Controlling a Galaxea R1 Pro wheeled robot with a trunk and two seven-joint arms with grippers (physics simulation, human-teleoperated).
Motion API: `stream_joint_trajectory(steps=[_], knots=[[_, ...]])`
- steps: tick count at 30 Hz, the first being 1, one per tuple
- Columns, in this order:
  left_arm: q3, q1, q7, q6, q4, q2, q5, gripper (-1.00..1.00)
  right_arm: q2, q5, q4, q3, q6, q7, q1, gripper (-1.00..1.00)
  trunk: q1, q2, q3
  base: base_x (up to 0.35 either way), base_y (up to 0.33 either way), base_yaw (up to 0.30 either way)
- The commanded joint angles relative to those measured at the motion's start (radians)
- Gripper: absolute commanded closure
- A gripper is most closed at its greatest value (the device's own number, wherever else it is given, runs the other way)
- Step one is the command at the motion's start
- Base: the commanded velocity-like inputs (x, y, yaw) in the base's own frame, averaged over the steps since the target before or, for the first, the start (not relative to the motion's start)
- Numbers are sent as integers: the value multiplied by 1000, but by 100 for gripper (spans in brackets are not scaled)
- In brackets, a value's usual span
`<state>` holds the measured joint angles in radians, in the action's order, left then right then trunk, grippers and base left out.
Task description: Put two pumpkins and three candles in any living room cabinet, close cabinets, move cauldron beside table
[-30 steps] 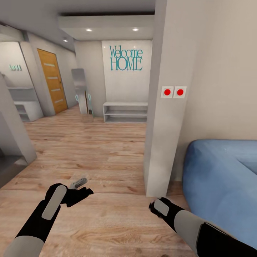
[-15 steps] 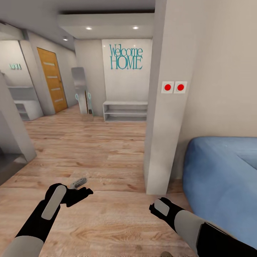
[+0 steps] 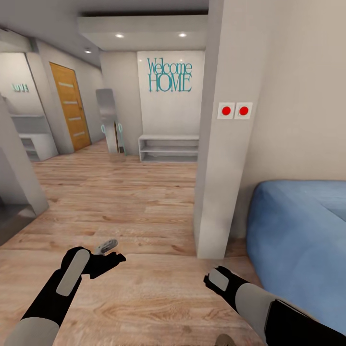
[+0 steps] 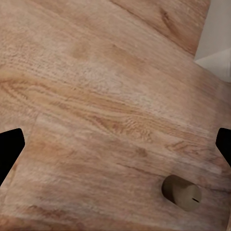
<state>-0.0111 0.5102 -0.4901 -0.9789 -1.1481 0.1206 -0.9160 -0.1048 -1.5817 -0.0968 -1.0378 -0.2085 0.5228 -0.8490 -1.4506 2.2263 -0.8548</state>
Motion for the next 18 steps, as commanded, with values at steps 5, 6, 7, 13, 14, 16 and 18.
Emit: stream_joint_trajectory(steps=[5, 6, 7, 13, 14, 16, 18], knots=[[-1, 1, -10, -1, -1, 1, -11, -100, 4, -1, 0, -5, -16, 35, -1, -100, -19, 36, -17, 0, 0, 0], [-1, 1, -10, -1, -1, 1, -11, -100, 5, -1, 0, -5, -20, 37, -1, -100, -23, 43, -20, 0, 0, 0], [-1, 1, -10, -1, -1, 1, -11, -100, 5, -1, 0, -5, -22, 37, -1, -100, -27, 50, -23, 0, 0, 0], [-1, 0, -9, -3, -4, 4, -11, -100, 5, -2, 0, -5, -28, 40, -1, -100, -50, 92, -42, 0, 0, 0], [0, -1, -8, -6, -9, 5, -15, -100, 5, -3, 0, -5, -28, 40, -1, -100, -54, 99, -45, 0, 0, 0], [2, -7, 3, -12, -35, 8, -58, -100, 5, -3, 0, -5, -24, 39, -1, -100, -61, 113, -51, 0, 0, 0], [2, -10, 19, -14, -53, 20, -130, -100, 5, -3, -1, -5, -22, 38, -1, -100, -69, 127, -57, 0, 0, 0]])
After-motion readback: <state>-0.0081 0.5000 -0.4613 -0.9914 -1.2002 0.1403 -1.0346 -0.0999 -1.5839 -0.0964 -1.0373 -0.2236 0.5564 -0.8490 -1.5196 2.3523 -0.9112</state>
